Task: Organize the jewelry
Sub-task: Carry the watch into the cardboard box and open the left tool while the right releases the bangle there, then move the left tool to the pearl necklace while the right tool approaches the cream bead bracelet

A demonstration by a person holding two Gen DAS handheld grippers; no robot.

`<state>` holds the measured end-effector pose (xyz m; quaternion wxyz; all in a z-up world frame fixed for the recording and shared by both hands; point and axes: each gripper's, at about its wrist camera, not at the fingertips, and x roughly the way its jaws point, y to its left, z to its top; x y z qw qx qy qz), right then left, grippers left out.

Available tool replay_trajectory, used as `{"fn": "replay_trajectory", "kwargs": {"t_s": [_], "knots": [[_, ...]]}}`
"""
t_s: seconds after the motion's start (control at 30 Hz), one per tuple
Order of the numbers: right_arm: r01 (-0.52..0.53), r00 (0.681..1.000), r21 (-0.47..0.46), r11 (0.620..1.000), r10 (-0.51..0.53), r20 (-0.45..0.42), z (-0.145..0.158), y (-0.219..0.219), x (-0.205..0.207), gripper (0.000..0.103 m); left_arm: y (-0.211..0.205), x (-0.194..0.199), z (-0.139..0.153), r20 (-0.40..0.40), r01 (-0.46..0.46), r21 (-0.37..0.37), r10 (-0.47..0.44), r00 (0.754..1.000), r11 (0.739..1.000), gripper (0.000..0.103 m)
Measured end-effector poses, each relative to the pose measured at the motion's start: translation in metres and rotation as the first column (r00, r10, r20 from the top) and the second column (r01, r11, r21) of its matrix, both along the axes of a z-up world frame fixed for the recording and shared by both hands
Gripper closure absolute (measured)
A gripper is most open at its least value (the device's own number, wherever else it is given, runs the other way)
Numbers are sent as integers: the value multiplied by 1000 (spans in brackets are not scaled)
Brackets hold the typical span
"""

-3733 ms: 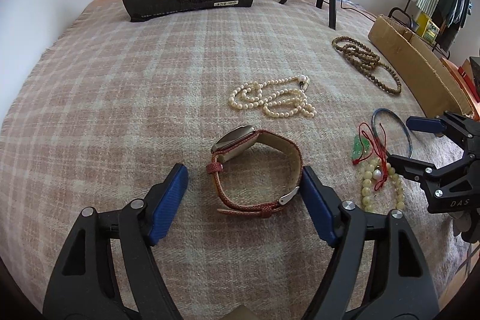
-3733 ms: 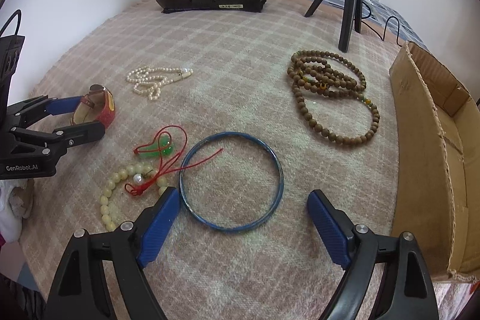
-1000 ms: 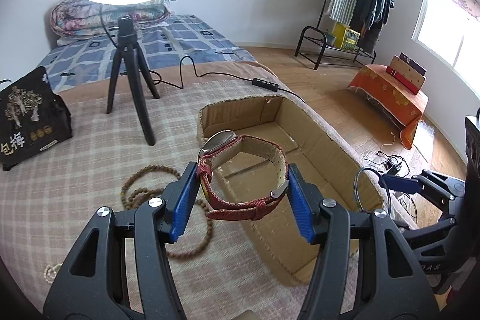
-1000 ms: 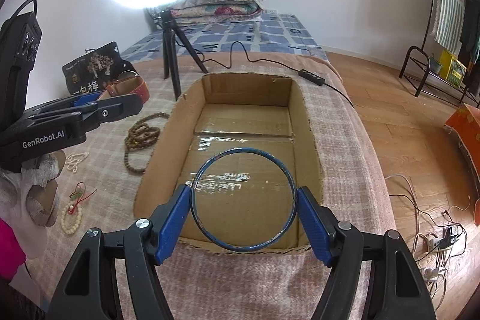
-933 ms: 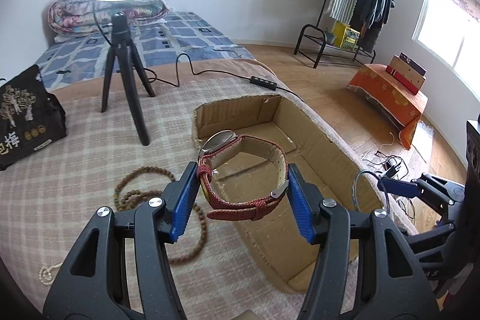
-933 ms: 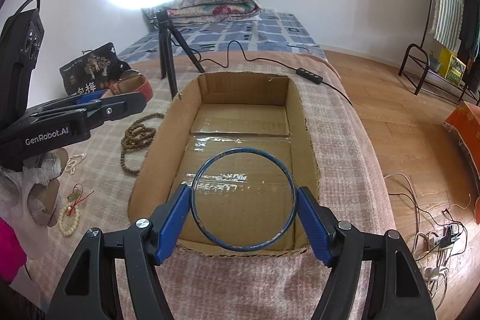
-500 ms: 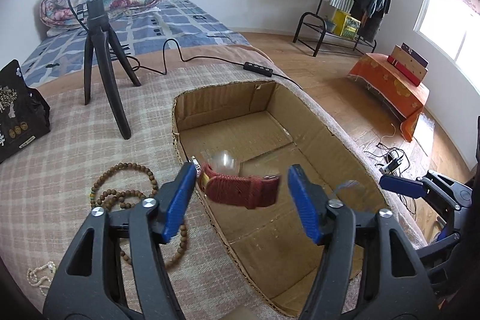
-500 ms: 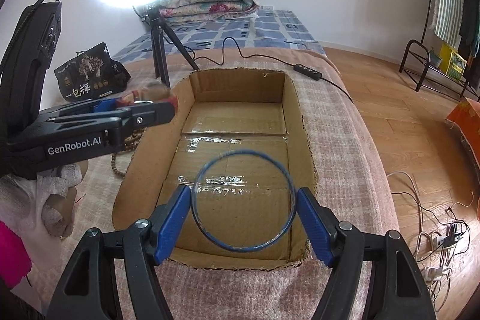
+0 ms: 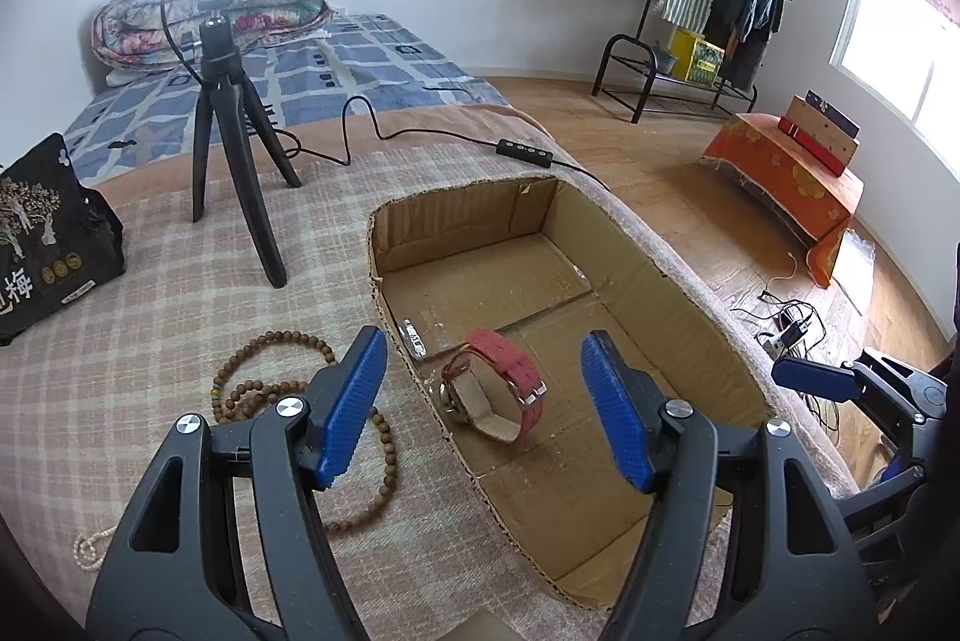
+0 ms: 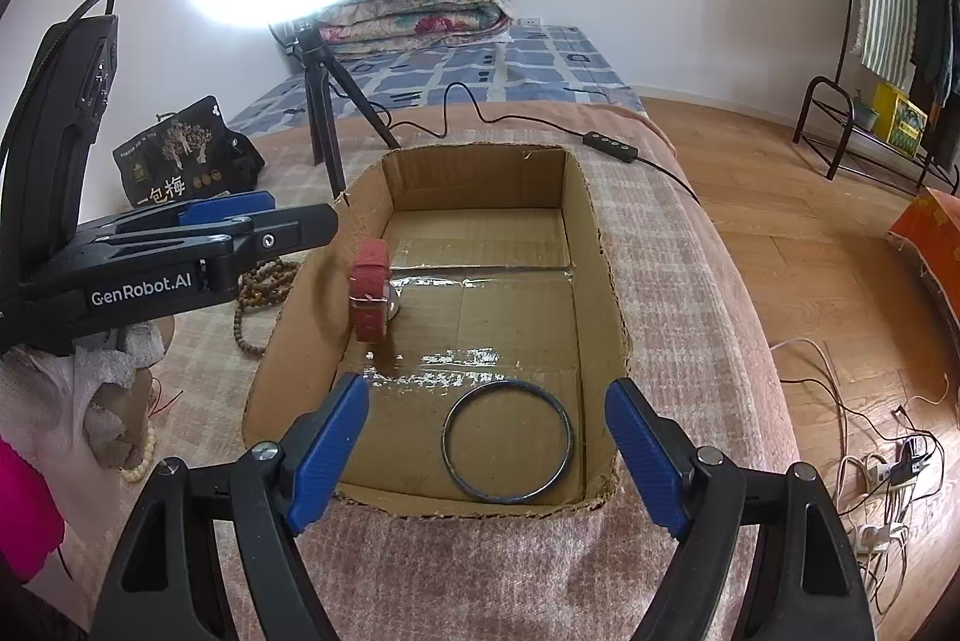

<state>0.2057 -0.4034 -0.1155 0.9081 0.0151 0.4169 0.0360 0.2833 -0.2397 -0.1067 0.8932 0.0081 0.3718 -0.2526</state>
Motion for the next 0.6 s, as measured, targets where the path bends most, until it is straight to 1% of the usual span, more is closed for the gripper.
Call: {"fn": "replay_trajectory", "kwargs": {"t_s": [0.17,0.3,0.53,0.6], "knots": [[-1,1000,-8,1000,1,8,10,7,-8,20,11,-10,15,25,-7,-6,8,1000,1000,34],[-10,1000,-10,1000,10,18,20,15,-16,20,29,-18,28,47,-22,-9,22,999,1000,34],[-42,998,-23,999,43,38,38,36,-33,20,80,-36,52,81,-77,-27,79,994,997,34],[-50,998,-12,999,51,40,41,41,-36,20,97,-41,58,87,-97,-34,99,991,995,34]]}}
